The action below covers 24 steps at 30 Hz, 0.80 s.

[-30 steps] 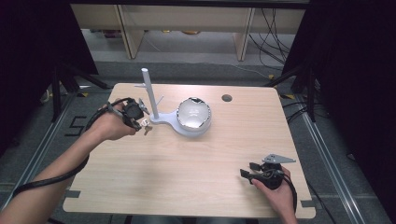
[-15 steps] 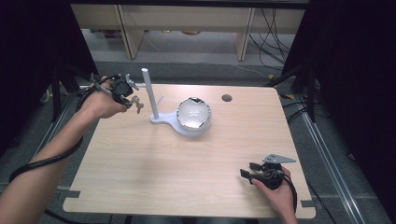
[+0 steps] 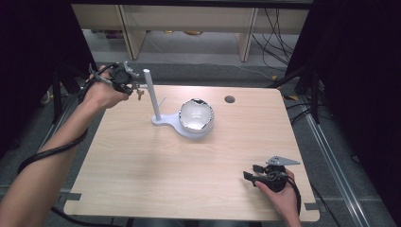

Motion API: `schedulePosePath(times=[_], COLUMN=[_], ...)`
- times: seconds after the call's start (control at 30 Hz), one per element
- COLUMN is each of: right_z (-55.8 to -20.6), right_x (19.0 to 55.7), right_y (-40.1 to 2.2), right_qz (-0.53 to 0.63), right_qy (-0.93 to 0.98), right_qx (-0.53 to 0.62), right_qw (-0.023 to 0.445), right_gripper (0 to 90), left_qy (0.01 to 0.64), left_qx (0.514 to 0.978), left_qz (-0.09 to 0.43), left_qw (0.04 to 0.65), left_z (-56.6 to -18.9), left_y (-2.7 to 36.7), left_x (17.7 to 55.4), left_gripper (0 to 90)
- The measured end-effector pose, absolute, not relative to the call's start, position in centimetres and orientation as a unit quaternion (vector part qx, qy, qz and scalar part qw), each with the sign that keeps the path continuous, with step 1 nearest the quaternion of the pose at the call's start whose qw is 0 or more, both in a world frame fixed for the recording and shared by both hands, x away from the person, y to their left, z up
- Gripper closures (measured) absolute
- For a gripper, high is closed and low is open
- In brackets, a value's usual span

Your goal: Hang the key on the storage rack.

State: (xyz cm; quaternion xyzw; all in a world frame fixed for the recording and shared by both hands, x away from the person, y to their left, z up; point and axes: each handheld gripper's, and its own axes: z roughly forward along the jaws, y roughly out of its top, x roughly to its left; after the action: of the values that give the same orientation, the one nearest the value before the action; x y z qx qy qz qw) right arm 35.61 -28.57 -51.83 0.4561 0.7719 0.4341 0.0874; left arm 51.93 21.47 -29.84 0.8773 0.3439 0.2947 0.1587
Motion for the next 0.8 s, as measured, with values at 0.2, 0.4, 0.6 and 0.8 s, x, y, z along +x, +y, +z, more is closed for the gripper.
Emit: schedulePosePath(times=[0.2,0.4,0.6,0.8], right_z=[-51.9,-51.8,-51.8,-51.8], right_x=[35.6,35.6,35.4,35.6], right_y=[-28.6,-28.6,-28.4,-28.6], right_qz=[0.436,0.435,0.434,0.435], right_qy=[0.771,0.771,0.767,0.771], right_qx=[0.457,0.456,0.466,0.457], right_qw=[0.086,0.088,0.079,0.087], right_gripper=[41.0,41.1,41.0,41.0], left_qy=[0.354,0.35,0.359,0.36], left_qx=[0.87,0.872,0.868,0.866], left_qz=[0.298,0.3,0.3,0.305], left_qw=[0.17,0.163,0.167,0.17], left_z=[-30.2,-30.2,-30.7,-31.1], left_y=[21.8,22.0,22.4,23.0], left_x=[52.6,52.6,52.8,52.7], left_gripper=[83.5,83.5,83.4,83.4])
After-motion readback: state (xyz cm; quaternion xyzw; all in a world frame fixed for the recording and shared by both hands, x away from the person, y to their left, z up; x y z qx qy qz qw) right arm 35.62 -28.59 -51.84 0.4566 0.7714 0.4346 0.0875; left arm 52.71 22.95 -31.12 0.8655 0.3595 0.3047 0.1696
